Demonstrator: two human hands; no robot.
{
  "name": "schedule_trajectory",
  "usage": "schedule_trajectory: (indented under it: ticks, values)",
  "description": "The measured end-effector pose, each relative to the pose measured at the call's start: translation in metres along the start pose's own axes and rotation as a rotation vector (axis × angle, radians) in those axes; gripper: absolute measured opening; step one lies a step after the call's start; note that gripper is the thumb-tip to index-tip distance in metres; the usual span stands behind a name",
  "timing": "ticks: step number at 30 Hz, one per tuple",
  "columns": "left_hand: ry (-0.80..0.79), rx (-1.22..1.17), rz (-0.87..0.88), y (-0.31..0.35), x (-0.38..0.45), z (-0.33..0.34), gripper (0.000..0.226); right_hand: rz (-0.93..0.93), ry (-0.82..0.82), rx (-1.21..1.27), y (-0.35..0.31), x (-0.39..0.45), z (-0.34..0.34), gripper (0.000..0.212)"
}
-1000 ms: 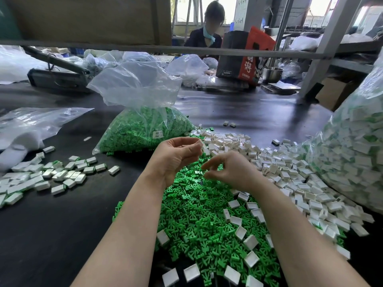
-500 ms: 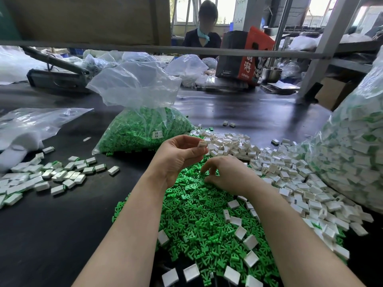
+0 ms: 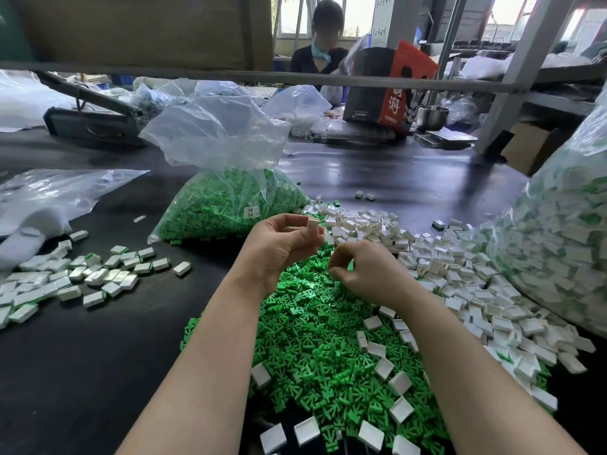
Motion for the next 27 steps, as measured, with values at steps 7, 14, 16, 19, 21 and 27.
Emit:
schedule_trajectory:
  ticks: [7, 14, 16, 19, 21, 27]
  values:
    - [0.024, 0.0, -0.005, 0.0, -0.001, -0.005, 0.038, 0.009, -0.093, -0.119, -0.005, 0.004, 0.009, 0.014]
    - [0.026, 0.009, -0.008, 0.001, -0.001, -0.006, 0.037, 0.013, 0.1, 0.198, 0.005, -0.001, -0.007, 0.008]
    - [0.023, 0.007, -0.007, 0.001, -0.001, -0.006, 0.038, -0.012, 0.211, 0.471, 0.013, -0.006, -0.018, 0.009]
    - [0.014, 0.032, -0.009, 0.001, -0.001, -0.003, 0.039, -0.075, 0.278, 0.848, 0.017, -0.012, -0.026, 0.012]
    - [0.015, 0.039, -0.009, 0.002, -0.001, -0.002, 0.04, -0.105, 0.263, 1.025, 0.016, -0.011, -0.025, 0.012]
    - [-0.005, 0.059, -0.014, 0.004, -0.002, 0.004, 0.034, -0.118, 0.277, 1.212, 0.021, -0.01, -0.027, 0.029]
Point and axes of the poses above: each hand's wrist, its own x-axis towards the middle knuckle, its own z-axis out of the palm, y = z × x, the point moved 9 cm from there along x, towards the middle knuckle, and after that the axes turned 14 degrees about -y, right-handed, at the moved point
